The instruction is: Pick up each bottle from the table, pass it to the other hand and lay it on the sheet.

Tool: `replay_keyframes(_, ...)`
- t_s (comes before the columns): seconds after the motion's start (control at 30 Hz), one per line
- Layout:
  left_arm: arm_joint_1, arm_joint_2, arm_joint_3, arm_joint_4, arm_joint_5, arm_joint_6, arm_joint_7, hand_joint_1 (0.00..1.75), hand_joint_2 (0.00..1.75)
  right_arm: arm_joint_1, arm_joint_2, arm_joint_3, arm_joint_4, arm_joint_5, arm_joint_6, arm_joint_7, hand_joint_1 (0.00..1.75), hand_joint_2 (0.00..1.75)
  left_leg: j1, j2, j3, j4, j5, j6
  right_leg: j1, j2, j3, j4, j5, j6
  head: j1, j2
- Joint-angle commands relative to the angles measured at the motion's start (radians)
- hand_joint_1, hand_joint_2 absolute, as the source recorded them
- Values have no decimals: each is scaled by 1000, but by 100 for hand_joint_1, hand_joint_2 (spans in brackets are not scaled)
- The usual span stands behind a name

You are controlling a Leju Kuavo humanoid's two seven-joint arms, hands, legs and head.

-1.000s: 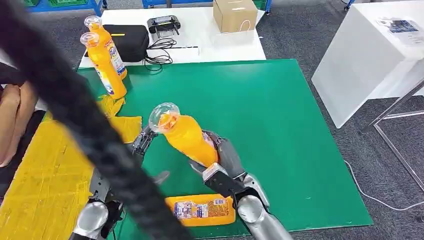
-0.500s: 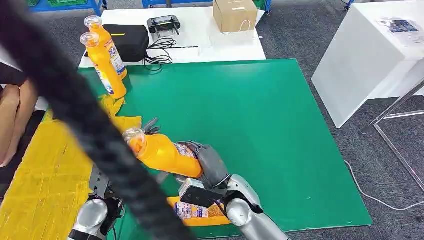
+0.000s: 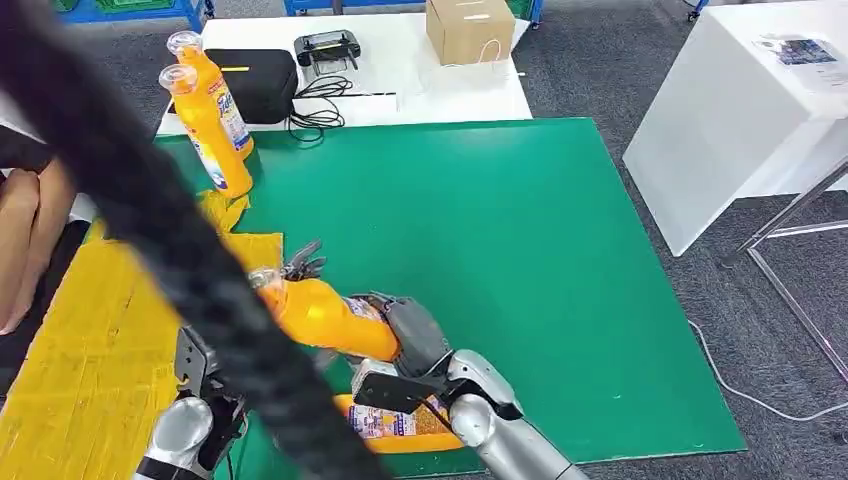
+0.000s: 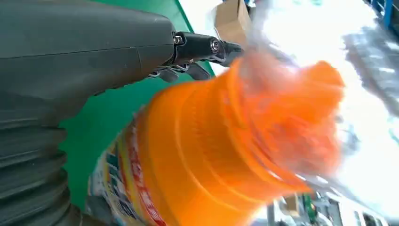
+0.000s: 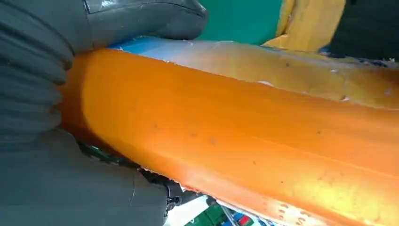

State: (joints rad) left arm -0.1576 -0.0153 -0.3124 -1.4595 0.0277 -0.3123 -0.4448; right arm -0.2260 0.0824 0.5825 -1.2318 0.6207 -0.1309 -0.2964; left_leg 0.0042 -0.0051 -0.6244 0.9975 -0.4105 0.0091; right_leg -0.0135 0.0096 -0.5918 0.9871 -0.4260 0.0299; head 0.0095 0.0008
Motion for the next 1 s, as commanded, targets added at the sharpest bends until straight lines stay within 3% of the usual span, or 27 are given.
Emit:
replay_keyframes(0.03,-20,-22,-44,2,141,-123,-13,175,175,-37,-14,29,110,-7,5,-12,171,175,1,-1,4,0,-1,0,2,-2,6,-2,-1,-1,0,0)
replay_keyframes(0.5,-22,-33,-92,16,173,-141,5,175,175,-29,-2,12,97,-18,-16,-30,175,175,2,-1,6,1,-3,0,2,-2,7,-1,-2,-1,0,0)
replay_keyframes(0.73,-14,-50,-119,53,177,-95,18,175,175,48,41,-9,-81,-52,-157,-93,175,175,1,-2,4,1,-2,0,1,-3,5,0,-2,-1,0,0)
replay_keyframes(1.0,-18,-63,-125,61,186,-57,15,175,175,62,41,2,-134,-76,-217,-97,175,175,0,0,3,1,-2,0,1,-1,4,0,-1,-1,0,0)
